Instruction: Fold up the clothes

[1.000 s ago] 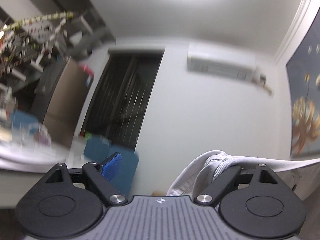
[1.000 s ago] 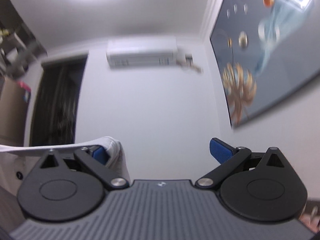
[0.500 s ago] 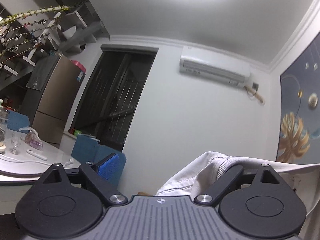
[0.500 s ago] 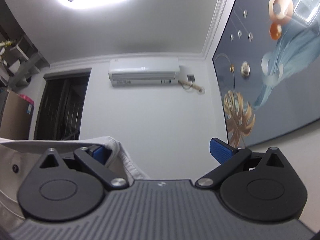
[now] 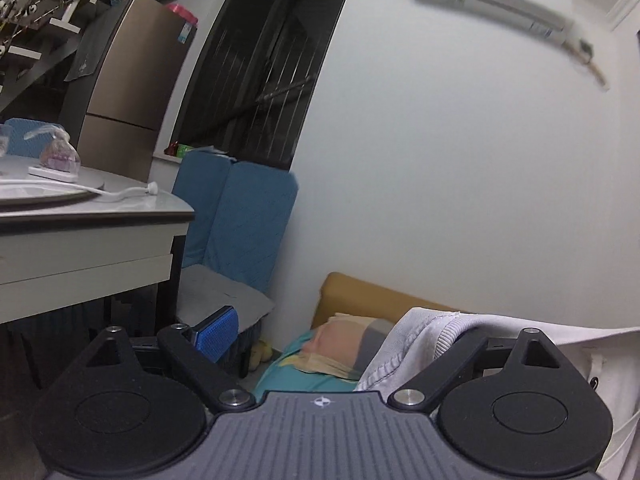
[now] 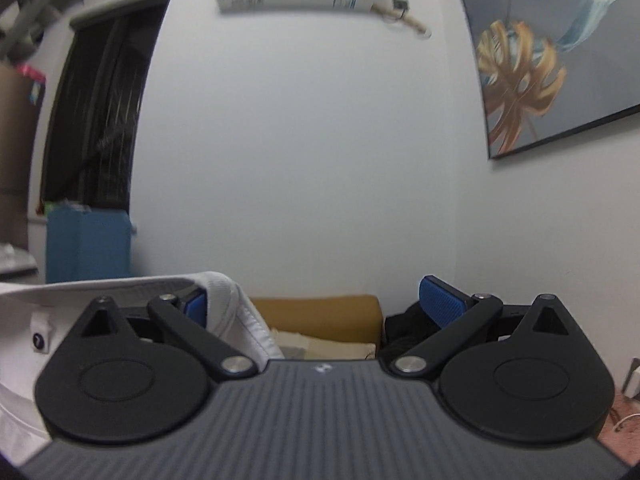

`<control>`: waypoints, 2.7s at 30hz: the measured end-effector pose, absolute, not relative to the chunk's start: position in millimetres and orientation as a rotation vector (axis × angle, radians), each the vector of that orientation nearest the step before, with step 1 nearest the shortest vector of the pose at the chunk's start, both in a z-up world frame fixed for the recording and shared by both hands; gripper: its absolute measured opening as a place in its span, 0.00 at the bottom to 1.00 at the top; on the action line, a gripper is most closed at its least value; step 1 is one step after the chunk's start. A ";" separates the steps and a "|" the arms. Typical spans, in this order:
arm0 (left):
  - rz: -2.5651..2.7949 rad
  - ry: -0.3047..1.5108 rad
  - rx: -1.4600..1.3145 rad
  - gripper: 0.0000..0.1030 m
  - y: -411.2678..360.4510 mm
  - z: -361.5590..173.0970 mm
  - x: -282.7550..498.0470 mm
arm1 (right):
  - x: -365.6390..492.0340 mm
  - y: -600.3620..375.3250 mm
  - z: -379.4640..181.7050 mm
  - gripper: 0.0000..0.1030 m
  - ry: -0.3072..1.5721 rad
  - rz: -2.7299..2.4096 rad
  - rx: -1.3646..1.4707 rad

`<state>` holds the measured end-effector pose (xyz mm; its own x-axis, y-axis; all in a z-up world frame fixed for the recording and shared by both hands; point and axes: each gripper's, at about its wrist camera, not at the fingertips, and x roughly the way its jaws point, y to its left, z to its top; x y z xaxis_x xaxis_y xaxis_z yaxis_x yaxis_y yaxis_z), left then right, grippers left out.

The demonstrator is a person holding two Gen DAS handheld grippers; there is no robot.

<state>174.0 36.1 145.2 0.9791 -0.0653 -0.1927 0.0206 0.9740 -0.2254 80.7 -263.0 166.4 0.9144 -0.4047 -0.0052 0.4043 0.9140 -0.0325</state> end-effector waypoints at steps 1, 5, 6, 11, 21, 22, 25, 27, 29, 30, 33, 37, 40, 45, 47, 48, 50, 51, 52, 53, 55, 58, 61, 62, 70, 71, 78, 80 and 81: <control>-0.029 0.198 -0.209 0.92 32.9 129.6 201.0 | 110.4 -266.2 152.0 1.00 0.034 -0.420 -0.027; 0.010 0.268 -0.167 0.94 17.3 54.4 321.4 | 228.0 -280.3 82.2 1.00 0.112 -0.435 -0.019; 0.019 0.288 -0.157 0.94 13.3 35.2 351.8 | 256.1 -283.1 60.0 1.00 0.138 -0.432 -0.019; 0.059 0.520 -0.187 0.92 11.4 -91.7 469.0 | 372.6 -292.8 -54.8 1.00 0.301 -0.407 -0.013; -0.099 0.925 -0.017 0.97 12.2 -195.9 548.0 | 460.1 -285.9 -180.4 1.00 0.765 -0.128 -0.008; -0.126 0.932 0.006 1.00 9.8 -192.9 548.5 | 465.3 -281.5 -185.7 1.00 0.825 -0.082 -0.014; -0.194 0.986 0.036 1.00 5.6 -183.5 549.6 | 469.1 -269.8 -177.1 1.00 0.839 -0.044 -0.005; -0.219 0.967 0.039 1.00 4.7 -175.1 534.8 | 464.1 -263.5 -165.5 1.00 0.800 -0.045 0.032; -0.229 0.918 0.047 1.00 2.1 -163.9 518.3 | 447.5 -257.0 -150.1 1.00 0.745 -0.040 0.051; -0.229 0.888 0.051 1.00 1.2 -157.6 506.4 | 438.6 -253.8 -142.3 1.00 0.716 -0.037 0.058; -0.230 0.790 0.046 1.00 2.7 -129.6 457.5 | 398.8 -244.9 -113.7 1.00 0.621 -0.014 0.073; -0.230 0.691 0.000 1.00 13.0 -80.4 363.6 | 323.3 -234.2 -70.3 1.00 0.505 0.007 0.077; -0.237 0.634 -0.049 1.00 22.4 -48.9 285.3 | 258.7 -228.1 -40.8 1.00 0.425 0.006 0.093; -0.239 0.609 -0.117 1.00 48.7 -26.8 180.7 | 159.3 -221.7 -5.7 1.00 0.329 0.018 0.130; -0.226 0.614 -0.130 1.00 58.7 -21.4 149.4 | 122.9 -219.8 5.3 1.00 0.300 0.023 0.145; -0.219 0.618 -0.138 1.00 63.3 -19.2 135.4 | 107.2 -218.6 8.6 1.00 0.287 0.027 0.151; -0.206 0.628 -0.156 1.00 72.8 -15.5 109.0 | 75.6 -213.3 12.7 1.00 0.269 0.024 0.147; -0.205 0.632 -0.169 1.00 77.8 -15.7 99.6 | 61.4 -210.4 13.5 1.00 0.267 0.020 0.138; -0.206 0.634 -0.183 1.00 82.6 -16.8 91.8 | 49.4 -207.7 13.1 1.00 0.269 0.020 0.125; -0.207 0.637 -0.197 1.00 87.4 -17.9 84.0 | 38.4 -205.1 12.3 1.00 0.271 0.025 0.109; -0.198 0.655 -0.226 1.00 96.6 -23.8 75.5 | 22.6 -203.4 6.6 1.00 0.261 0.033 0.092; -0.167 0.709 -0.326 0.97 114.4 -37.3 79.1 | 9.3 -204.8 -3.9 1.00 0.270 0.027 0.093; -0.132 0.746 -0.444 0.95 132.8 -51.1 93.0 | 0.6 -209.5 -16.7 1.00 0.284 0.020 0.124; -0.121 0.752 -0.469 0.94 136.6 -55.2 98.2 | -0.6 -212.1 -21.8 1.00 0.297 0.021 0.144; -0.023 0.757 -0.471 0.85 133.2 -87.3 152.5 | 9.5 -222.6 -47.5 1.00 0.345 -0.008 0.194; -0.013 0.754 -0.458 0.85 130.3 -91.5 161.2 | 12.5 -222.1 -50.4 1.00 0.346 -0.009 0.200; 0.045 0.735 -0.391 0.83 112.6 -118.7 219.9 | 36.4 -223.5 -65.6 1.00 0.360 -0.012 0.183; 0.056 0.733 -0.382 0.82 107.4 -126.5 235.9 | 44.1 -228.0 -67.3 1.00 0.366 -0.004 0.202; 0.060 0.732 -0.378 0.82 104.8 -130.5 244.0 | 47.5 -230.6 -68.9 1.00 0.368 0.001 0.216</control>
